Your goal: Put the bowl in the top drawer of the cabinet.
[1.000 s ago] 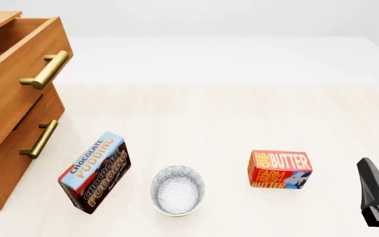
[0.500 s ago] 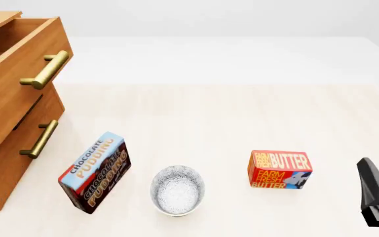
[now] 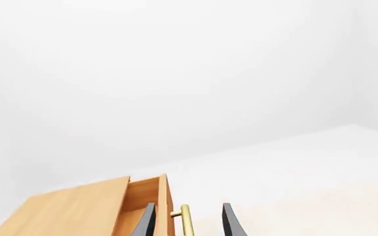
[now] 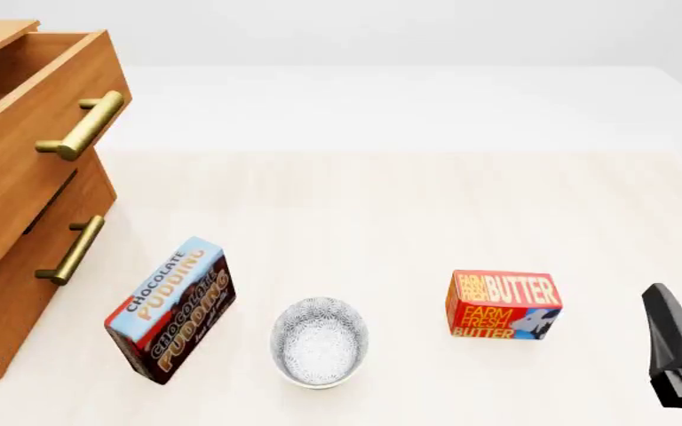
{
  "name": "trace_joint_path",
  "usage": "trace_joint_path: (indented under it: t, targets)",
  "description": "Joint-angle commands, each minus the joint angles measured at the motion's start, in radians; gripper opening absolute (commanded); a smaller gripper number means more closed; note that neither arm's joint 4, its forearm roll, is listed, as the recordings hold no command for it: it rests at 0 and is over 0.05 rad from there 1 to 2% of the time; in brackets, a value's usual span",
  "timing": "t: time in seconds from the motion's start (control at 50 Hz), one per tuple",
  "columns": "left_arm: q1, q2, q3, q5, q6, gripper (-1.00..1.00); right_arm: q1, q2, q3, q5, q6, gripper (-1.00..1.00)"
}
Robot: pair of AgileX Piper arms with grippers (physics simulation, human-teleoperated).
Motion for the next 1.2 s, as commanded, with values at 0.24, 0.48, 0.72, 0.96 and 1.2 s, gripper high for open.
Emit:
trace_joint_path:
  t: [0.24, 0.48, 0.72, 0.96, 1.2]
  targets:
    - [0.097, 0.208, -0.075, -0.040, -0.146, 1.00, 0.000, 0.000, 0.000, 0.000, 0.000, 1.00]
    - [0.144, 0.293, -0.139, -0.008, -0.201, 1.00, 0.000, 0.000, 0.000, 0.000, 0.000, 1.00]
    - [0.158, 0.391, -0.182, -0.007, -0.275, 1.00, 0.000, 0.000, 0.000, 0.000, 0.000, 1.00]
    - [0.181, 0.465, -0.215, -0.006, -0.347, 1.00, 0.000, 0.000, 0.000, 0.000, 0.000, 1.00]
    - [0.223, 0.520, -0.218, -0.037, -0.366, 1.00, 0.000, 0.000, 0.000, 0.000, 0.000, 1.00]
